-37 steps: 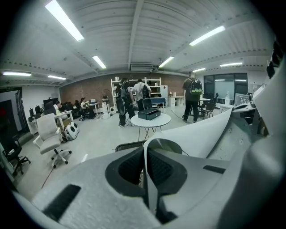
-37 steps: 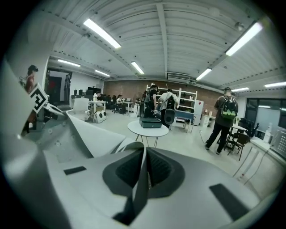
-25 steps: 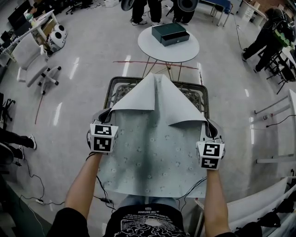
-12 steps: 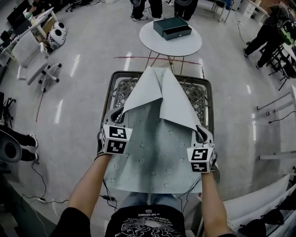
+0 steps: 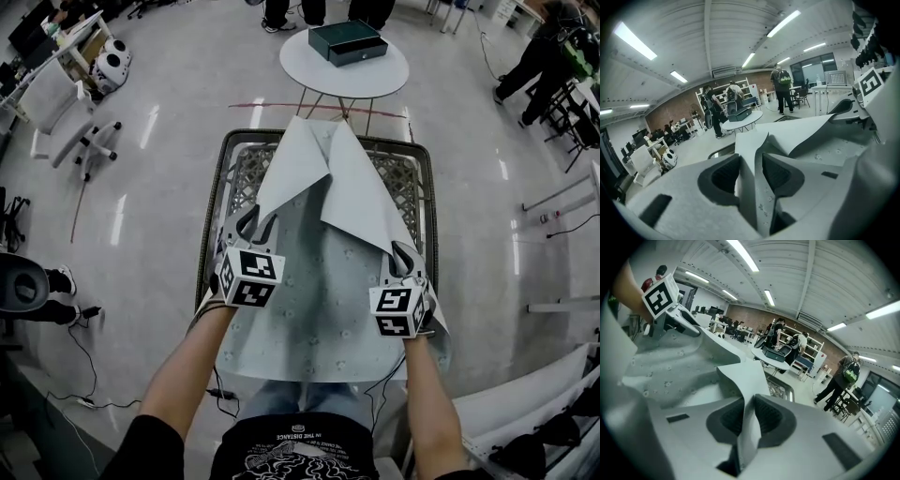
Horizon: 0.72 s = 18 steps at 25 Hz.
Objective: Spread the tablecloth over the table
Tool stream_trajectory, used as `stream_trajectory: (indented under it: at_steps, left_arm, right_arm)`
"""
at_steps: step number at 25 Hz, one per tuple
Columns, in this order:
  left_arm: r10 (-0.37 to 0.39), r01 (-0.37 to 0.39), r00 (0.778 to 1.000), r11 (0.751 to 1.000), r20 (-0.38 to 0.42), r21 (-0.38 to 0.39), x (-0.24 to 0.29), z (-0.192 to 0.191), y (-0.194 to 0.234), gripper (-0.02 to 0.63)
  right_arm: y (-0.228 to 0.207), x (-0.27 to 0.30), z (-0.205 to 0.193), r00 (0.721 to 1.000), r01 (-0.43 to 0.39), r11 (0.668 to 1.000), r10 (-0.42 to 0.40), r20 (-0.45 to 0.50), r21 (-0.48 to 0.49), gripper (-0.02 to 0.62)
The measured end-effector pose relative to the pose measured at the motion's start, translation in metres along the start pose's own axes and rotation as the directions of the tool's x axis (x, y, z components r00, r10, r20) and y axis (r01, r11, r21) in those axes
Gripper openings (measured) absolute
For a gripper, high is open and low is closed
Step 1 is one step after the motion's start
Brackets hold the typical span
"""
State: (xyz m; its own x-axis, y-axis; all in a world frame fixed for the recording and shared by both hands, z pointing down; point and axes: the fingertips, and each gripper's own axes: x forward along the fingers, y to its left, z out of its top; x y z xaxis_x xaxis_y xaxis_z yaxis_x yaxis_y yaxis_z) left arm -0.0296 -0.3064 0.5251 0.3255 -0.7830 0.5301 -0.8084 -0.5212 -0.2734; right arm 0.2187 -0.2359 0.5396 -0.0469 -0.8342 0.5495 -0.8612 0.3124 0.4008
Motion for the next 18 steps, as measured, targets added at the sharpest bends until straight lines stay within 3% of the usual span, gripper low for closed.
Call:
stream_trajectory:
  at_steps: [4,9,14,18]
  left_arm:
    - [-0.013,0.013,1.0,1.0,-0.017,-0.004,0.0,-0.002,0.001,0.219]
    - [-0.032,0.032,0.999,0.999,-0.039,-0.008,-0.004,-0.003,0.005,0.342]
    - [-0.026,0.025,0.999,1.0,-0.024,-0.016,-0.009,0.001,0.013,0.417]
    - [-0.022,0.021,1.0,0.999,-0.022,-0.04,-0.013,0.001,0.016,0.459]
  right_arm:
    - [-0.001,-0.001,0.002,1.0,0.004,1.0,-0.004,-0.007,0.014,0.051]
    - [0.0,-0.004,0.009,1.0,-0.004,1.0,0.004,-0.012,0.027,0.131]
    - [0.0,-0.006,0.016,1.0,-0.009,1.0,0.009,-0.015,0.017,0.226]
    - [0.004,-0.009,0.023,1.0,-0.023,1.0,0.023,-0.001,0.015,0.262]
